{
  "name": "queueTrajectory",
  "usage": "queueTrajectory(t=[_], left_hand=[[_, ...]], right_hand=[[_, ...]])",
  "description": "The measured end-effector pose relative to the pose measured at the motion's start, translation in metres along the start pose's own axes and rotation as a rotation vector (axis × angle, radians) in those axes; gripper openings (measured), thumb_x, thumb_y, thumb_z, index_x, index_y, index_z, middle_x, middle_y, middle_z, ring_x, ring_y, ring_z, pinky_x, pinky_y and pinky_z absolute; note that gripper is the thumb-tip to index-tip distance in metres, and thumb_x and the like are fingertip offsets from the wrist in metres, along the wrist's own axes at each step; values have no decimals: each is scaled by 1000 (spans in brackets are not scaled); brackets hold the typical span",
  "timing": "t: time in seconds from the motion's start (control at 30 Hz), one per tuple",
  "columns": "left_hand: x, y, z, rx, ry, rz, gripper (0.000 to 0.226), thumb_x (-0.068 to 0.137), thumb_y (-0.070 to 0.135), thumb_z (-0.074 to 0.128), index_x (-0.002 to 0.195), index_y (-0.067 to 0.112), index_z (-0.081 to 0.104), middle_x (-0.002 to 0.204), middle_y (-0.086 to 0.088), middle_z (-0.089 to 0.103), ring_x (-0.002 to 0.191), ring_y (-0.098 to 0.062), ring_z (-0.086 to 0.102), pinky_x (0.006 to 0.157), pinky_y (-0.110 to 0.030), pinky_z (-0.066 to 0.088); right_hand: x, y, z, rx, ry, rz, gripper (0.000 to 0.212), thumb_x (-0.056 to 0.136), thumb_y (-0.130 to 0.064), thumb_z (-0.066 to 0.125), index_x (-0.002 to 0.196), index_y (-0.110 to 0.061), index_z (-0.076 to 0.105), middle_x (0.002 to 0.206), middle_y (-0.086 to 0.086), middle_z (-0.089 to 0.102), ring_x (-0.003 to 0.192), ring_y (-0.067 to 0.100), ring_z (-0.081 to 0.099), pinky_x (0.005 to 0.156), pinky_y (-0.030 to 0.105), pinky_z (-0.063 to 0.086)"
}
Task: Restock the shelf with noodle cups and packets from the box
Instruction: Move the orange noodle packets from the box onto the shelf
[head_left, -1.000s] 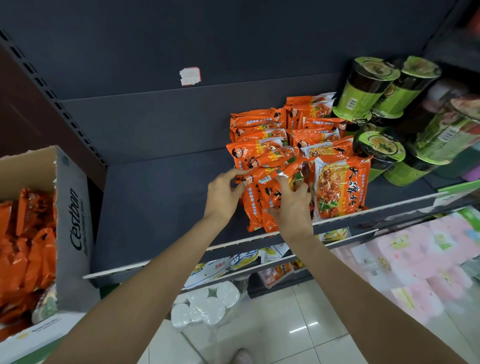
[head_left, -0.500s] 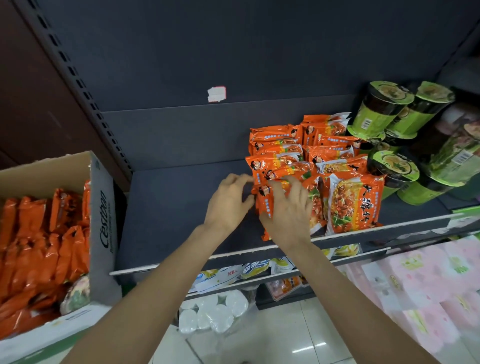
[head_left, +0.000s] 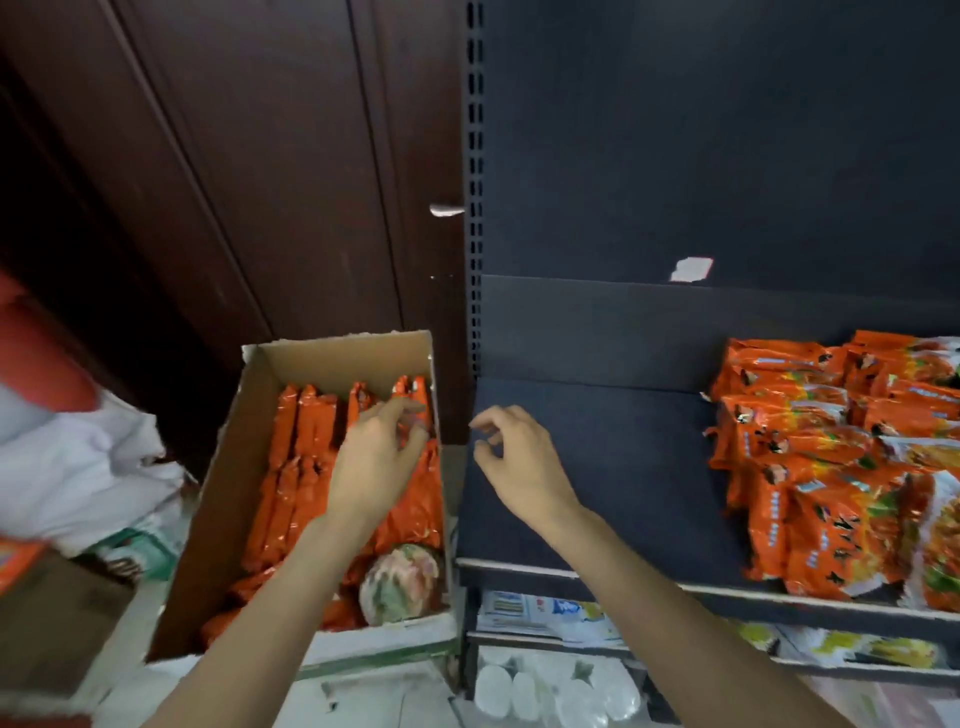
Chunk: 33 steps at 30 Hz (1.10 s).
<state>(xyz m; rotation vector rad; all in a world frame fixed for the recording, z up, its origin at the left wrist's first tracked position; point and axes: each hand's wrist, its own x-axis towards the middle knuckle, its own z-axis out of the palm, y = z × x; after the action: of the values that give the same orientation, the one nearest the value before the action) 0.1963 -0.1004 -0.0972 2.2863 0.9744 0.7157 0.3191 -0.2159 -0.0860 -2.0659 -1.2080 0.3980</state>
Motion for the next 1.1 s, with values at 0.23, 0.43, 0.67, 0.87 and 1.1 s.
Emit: queueTrajectory(t=[0.23,0.43,0.67,0.87,1.1], left_hand=[[45,-129,-56,-4,-35,-173,23,88,7,57,110,7,64,107,-10,66,101,-25,61,89,-31,45],[75,-185,-43,-29,-150,-349,33,92,11,55,125,10,56,125,-13,59,117,-27,54,102,-36,42],[99,-209,-18,61,-264,-489,36,93,18,56,128,12,54,135,-14,46,122,-29,47,105,-37,39],[105,-222,-5,149,-292,-517,37,89,28,61,123,14,58,132,-9,47,120,-27,49,101,-43,43],[115,-221,2,263,-261,-547,29,84,29,67,109,14,64,109,-9,63,101,-28,61,89,-43,51]], right_hand=[[72,-60,112,20,-111,82,29,91,-16,55,120,-16,58,122,6,58,110,20,58,97,35,45],[113,-63,162,13,-147,241,43,92,-17,56,135,-12,48,130,10,57,118,21,54,99,25,39],[157,-45,207,-58,-191,344,39,93,-20,57,129,-6,52,129,12,58,121,23,53,100,28,39],[179,-36,228,-98,-179,415,37,89,-27,63,119,-8,56,120,11,62,113,24,58,90,29,46],[186,-26,233,-125,-232,422,17,92,-13,57,106,-7,62,110,9,64,104,22,61,84,26,47]])
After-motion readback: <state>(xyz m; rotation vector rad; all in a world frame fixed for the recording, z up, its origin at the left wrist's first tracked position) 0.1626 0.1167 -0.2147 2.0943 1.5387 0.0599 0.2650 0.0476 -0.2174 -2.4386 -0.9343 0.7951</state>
